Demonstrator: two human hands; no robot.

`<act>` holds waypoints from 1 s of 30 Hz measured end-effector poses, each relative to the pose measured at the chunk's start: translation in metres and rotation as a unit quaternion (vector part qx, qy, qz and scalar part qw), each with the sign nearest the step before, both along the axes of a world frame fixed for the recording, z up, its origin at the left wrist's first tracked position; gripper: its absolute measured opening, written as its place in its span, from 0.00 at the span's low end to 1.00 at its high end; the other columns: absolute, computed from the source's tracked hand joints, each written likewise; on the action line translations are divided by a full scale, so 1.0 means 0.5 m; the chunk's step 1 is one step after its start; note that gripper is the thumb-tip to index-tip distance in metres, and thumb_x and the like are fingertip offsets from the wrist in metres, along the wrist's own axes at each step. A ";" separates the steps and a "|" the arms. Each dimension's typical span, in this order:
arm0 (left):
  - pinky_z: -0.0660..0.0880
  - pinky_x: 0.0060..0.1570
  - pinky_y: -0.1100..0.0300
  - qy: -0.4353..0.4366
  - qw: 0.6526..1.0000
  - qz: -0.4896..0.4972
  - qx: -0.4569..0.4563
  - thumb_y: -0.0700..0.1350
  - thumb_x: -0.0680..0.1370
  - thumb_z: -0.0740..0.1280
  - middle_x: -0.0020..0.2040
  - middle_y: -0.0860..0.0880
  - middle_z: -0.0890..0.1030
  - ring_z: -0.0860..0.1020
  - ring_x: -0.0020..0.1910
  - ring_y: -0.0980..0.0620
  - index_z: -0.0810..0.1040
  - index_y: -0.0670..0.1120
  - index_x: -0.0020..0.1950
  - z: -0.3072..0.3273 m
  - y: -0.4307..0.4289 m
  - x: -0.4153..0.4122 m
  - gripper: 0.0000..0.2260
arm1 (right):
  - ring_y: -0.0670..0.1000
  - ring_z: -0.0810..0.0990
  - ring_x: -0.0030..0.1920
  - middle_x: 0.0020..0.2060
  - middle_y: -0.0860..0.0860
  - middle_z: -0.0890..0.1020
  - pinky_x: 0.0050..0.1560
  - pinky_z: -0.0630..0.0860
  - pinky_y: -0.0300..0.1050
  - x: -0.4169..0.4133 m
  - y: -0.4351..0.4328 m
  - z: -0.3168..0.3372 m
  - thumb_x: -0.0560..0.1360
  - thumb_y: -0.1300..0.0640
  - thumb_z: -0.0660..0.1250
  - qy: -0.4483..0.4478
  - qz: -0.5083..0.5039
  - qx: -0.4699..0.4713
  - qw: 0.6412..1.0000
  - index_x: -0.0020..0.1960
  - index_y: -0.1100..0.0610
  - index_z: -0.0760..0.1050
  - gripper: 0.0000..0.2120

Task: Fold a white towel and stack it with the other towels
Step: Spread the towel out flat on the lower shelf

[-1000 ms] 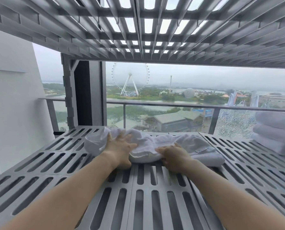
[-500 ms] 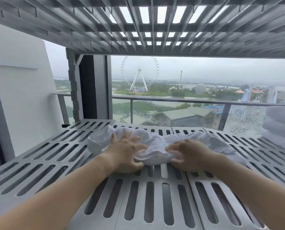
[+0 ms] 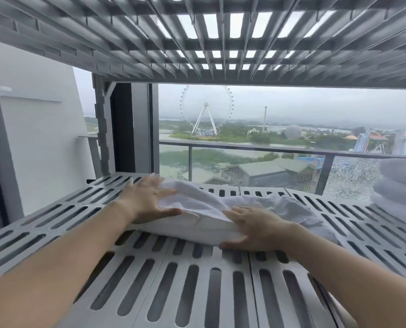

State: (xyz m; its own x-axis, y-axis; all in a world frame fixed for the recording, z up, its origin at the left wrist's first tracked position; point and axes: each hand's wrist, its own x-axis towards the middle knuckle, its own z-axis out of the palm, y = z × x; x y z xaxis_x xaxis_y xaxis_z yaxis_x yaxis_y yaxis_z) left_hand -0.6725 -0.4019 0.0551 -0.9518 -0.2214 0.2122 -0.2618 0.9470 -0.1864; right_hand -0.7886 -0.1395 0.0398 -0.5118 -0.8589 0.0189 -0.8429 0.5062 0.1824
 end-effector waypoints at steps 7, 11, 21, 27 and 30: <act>0.48 0.72 0.52 0.014 0.980 -0.191 -0.052 0.68 0.72 0.52 0.76 0.59 0.54 0.53 0.74 0.57 0.52 0.61 0.73 -0.028 0.099 -0.016 0.31 | 0.54 0.77 0.51 0.51 0.52 0.77 0.47 0.72 0.46 0.005 -0.024 0.003 0.70 0.42 0.63 0.030 0.048 -0.020 0.998 0.56 0.55 0.69 0.22; 0.58 0.67 0.61 -0.039 0.987 -0.143 0.063 0.55 0.71 0.65 0.73 0.59 0.60 0.61 0.70 0.56 0.47 0.66 0.72 -0.039 0.095 0.001 0.37 | 0.55 0.76 0.54 0.53 0.53 0.77 0.51 0.75 0.48 0.000 -0.032 -0.003 0.69 0.61 0.62 0.014 0.045 -0.016 0.999 0.57 0.57 0.69 0.16; 0.57 0.71 0.58 -0.023 0.982 -0.150 0.108 0.43 0.76 0.61 0.72 0.56 0.66 0.64 0.69 0.52 0.49 0.62 0.74 -0.054 0.116 0.064 0.32 | 0.54 0.74 0.62 0.62 0.54 0.75 0.64 0.70 0.50 0.026 -0.001 -0.010 0.71 0.67 0.56 -0.035 0.031 -0.059 0.997 0.64 0.58 0.67 0.22; 0.56 0.70 0.59 -0.005 0.980 -0.181 0.082 0.43 0.77 0.60 0.71 0.52 0.66 0.64 0.70 0.50 0.48 0.57 0.75 -0.072 0.140 0.137 0.31 | 0.54 0.69 0.66 0.65 0.54 0.72 0.67 0.66 0.51 0.118 0.034 -0.015 0.71 0.66 0.57 -0.047 0.013 -0.061 0.997 0.67 0.59 0.65 0.23; 0.57 0.70 0.57 -0.005 0.979 -0.194 0.064 0.46 0.77 0.60 0.70 0.52 0.66 0.64 0.69 0.50 0.48 0.57 0.75 -0.079 0.150 0.174 0.31 | 0.54 0.70 0.65 0.64 0.54 0.73 0.66 0.68 0.51 0.164 0.058 -0.017 0.71 0.63 0.58 -0.049 0.012 -0.064 0.997 0.66 0.59 0.66 0.23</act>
